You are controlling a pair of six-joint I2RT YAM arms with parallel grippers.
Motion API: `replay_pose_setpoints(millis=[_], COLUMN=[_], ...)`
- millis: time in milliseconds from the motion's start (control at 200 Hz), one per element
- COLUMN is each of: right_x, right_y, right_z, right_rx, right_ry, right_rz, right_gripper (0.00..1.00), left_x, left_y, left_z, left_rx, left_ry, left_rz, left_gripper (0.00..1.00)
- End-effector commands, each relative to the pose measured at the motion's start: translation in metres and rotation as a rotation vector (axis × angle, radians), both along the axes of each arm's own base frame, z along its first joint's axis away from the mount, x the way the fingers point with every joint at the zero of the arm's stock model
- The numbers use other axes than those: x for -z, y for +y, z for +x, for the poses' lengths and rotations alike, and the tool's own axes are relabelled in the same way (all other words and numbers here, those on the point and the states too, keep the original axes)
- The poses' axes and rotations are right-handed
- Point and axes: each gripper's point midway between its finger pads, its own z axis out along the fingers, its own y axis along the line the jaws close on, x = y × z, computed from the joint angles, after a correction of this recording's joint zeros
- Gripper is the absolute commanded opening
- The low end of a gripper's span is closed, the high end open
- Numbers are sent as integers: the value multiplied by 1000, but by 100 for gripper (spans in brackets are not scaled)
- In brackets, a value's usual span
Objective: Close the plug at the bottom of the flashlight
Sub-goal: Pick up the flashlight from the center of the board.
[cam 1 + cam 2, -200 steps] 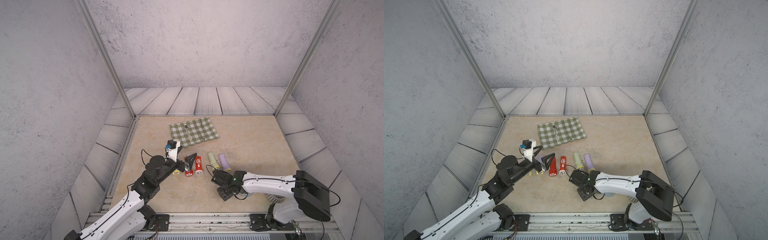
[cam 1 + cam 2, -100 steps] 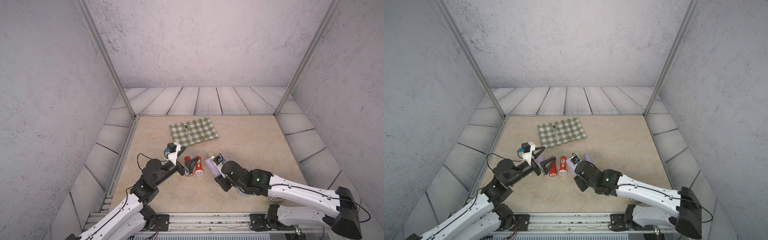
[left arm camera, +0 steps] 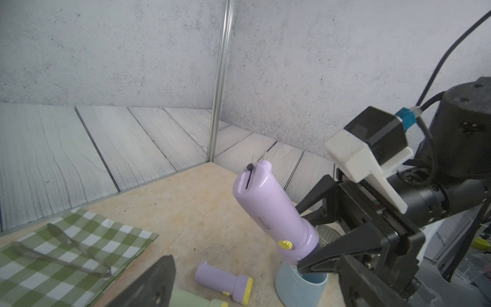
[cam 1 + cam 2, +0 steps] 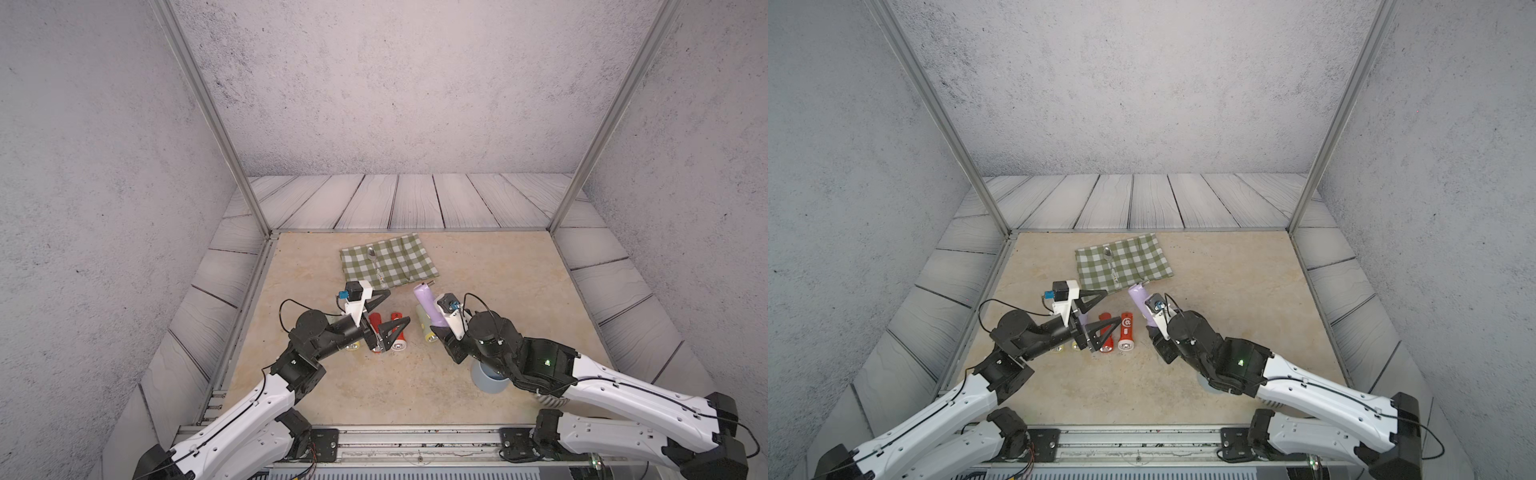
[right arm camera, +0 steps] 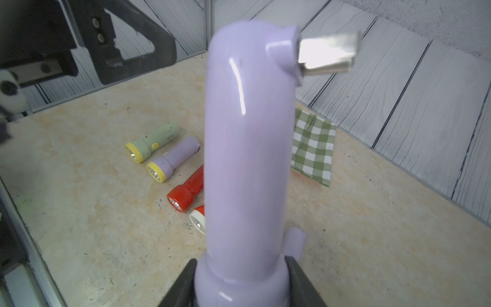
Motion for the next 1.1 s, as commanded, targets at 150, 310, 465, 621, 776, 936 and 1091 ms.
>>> replay_pose_setpoints(millis=[150,310,465,621,776,936,1091], right_x=[-51,-62,-64,-65,-66,-64,-61], right_y=[11,12,14,17,18,18,15], right_z=[-5,-9,-12,-13,-15,-15,-10], right_rx=[-56,-76,-90,-106,-119,-121,-89], right_ry=[-59,-63,-56,-54,-57,-62,-77], right_rz=[139,186,195,203,205,204,195], right_gripper=[0,0,0,0,0,0,1], left_x=[-44,-48,-46,-49,-54,-56,-57], left_y=[-19,-32,-44,-55,-62,-66,-68], left_z=[-4,-2,-4,-3,-2,-1,-1], left_rx=[109,152,193,232,267,280,284], left_ry=[-65,-54,-63,-48,-33,-31,-22], left_rz=[-65,-68,-67,-82,-107,-121,-133], left_gripper=[98,98,100,92,86,60,38])
